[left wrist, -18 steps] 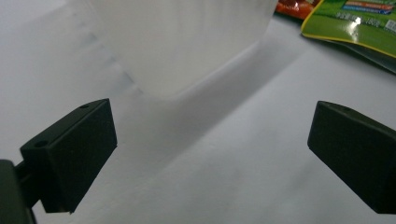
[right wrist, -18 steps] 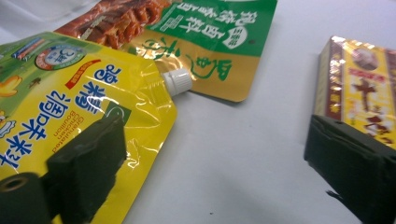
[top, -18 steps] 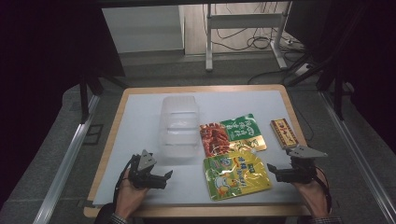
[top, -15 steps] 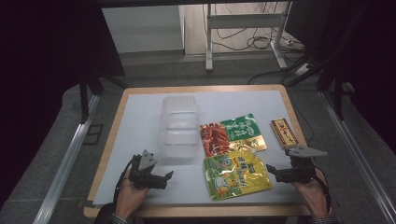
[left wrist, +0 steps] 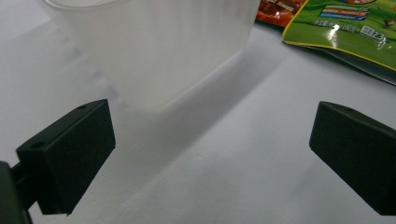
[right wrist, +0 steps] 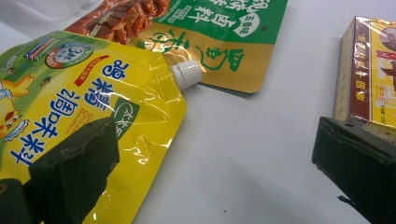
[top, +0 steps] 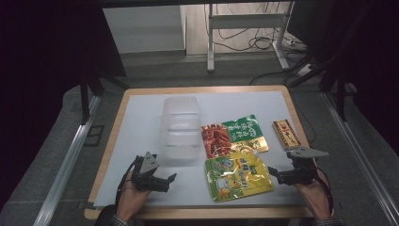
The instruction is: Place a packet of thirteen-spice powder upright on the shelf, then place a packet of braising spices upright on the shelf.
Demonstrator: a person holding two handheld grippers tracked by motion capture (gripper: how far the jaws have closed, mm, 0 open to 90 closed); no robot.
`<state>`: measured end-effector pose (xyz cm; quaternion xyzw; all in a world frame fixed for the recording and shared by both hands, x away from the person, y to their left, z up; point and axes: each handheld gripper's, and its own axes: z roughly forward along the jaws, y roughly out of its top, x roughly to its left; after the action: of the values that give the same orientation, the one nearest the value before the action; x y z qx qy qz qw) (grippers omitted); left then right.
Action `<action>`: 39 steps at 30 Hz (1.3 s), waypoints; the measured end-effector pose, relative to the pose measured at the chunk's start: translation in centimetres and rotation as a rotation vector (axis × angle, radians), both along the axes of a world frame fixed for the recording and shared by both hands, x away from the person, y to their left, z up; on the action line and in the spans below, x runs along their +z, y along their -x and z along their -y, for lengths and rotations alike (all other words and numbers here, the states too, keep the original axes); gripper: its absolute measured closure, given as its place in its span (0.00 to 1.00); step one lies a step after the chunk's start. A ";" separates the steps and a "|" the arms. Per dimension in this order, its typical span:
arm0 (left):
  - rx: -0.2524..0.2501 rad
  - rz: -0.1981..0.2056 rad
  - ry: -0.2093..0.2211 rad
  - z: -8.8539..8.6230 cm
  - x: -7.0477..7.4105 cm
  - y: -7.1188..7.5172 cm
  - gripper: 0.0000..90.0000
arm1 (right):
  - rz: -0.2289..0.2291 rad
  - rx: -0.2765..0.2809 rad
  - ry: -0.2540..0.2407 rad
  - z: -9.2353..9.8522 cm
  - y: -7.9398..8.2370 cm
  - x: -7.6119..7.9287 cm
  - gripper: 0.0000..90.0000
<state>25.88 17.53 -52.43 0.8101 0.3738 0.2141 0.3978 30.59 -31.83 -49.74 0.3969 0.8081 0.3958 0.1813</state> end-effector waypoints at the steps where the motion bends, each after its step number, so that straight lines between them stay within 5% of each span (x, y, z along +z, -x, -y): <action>1: -0.002 -0.005 0.002 0.0 0.0 0.0 0.00 | -0.002 -0.004 -0.002 0.0 0.0 0.0 0.01; 18: -0.027 -0.048 0.001 0.8 0.1 0.0 0.01 | -0.011 0.002 0.022 -0.3 0.0 -0.2 0.01; 23: -0.043 -0.049 0.030 1.2 0.6 0.2 0.03 | -0.010 0.004 0.026 -0.3 0.0 -0.2 0.01; 29: -0.070 -0.042 0.016 1.8 0.9 0.5 0.10 | -0.012 0.002 0.021 -0.3 0.0 -0.2 0.01; 39: -0.129 -0.041 0.062 2.7 1.6 0.8 0.36 | -0.018 0.002 0.019 -0.4 -0.1 -0.2 0.01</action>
<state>25.05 14.82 -50.87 0.8239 0.3353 0.1598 0.4280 30.65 -31.46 -49.94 0.3978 0.8138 0.3847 0.1774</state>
